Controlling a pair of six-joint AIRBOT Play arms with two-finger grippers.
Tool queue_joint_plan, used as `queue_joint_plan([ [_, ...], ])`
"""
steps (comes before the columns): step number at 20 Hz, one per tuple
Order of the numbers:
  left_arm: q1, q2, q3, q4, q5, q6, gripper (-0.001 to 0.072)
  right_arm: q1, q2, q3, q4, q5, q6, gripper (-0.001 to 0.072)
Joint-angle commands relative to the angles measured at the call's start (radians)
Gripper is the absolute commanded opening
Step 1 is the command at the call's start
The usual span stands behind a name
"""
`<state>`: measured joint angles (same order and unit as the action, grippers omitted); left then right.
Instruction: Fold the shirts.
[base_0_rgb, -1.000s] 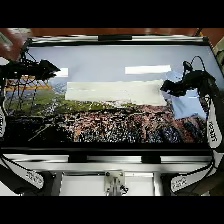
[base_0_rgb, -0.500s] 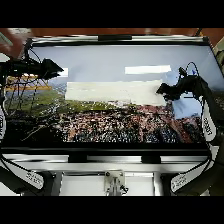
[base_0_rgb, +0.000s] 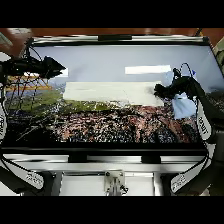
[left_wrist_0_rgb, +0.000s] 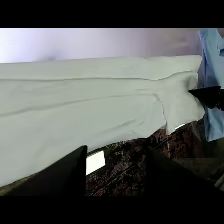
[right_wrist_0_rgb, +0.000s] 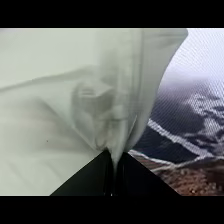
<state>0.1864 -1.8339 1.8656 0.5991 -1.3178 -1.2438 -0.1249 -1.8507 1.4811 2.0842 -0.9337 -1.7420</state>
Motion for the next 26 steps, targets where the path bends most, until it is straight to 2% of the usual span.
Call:
queue_joint_plan([
  [1, -0.026, -0.002, 0.0, -0.013, 0.0, 0.0, 0.0278, 0.008, 0.092, 0.003, 0.019, 0.005, -0.073, 0.0057],
  [3, -0.076, -0.008, -0.001, -0.013, 0.0, 0.001, 0.0039, 0.008, 0.168, 0.003, 0.019, 0.006, -0.074, 0.0057],
  [10, -0.338, -0.077, -0.001, -0.005, 0.058, 0.029, 0.0034, 0.008, 0.357, 0.003, 0.016, -0.129, 0.011, 0.0057],
  [14, -0.413, -0.11, -0.001, -0.005, 0.105, 0.026, 0.0034, 0.008, 0.398, 0.003, 0.016, -0.214, 0.06, 0.0057],
  [16, -0.424, -0.111, -0.001, 0.014, 0.13, 0.009, 0.0034, 0.008, 0.424, 0.003, 0.015, -0.235, 0.074, 0.0057],
  [21, -0.392, -0.085, 0.0, 0.014, 0.113, 0.031, 0.0032, 0.008, 0.499, 0.003, 0.008, -0.249, 0.101, 0.0057],
  [24, -0.325, -0.003, 0.0, 0.014, 0.11, 0.03, 0.0031, 0.008, 0.515, 0.003, 0.002, -0.269, 0.108, 0.0057],
  [26, -0.307, 0.052, -0.001, 0.051, 0.064, 0.029, 0.003, 0.008, 0.515, 0.003, 0.002, -0.28, 0.109, 0.0058],
])
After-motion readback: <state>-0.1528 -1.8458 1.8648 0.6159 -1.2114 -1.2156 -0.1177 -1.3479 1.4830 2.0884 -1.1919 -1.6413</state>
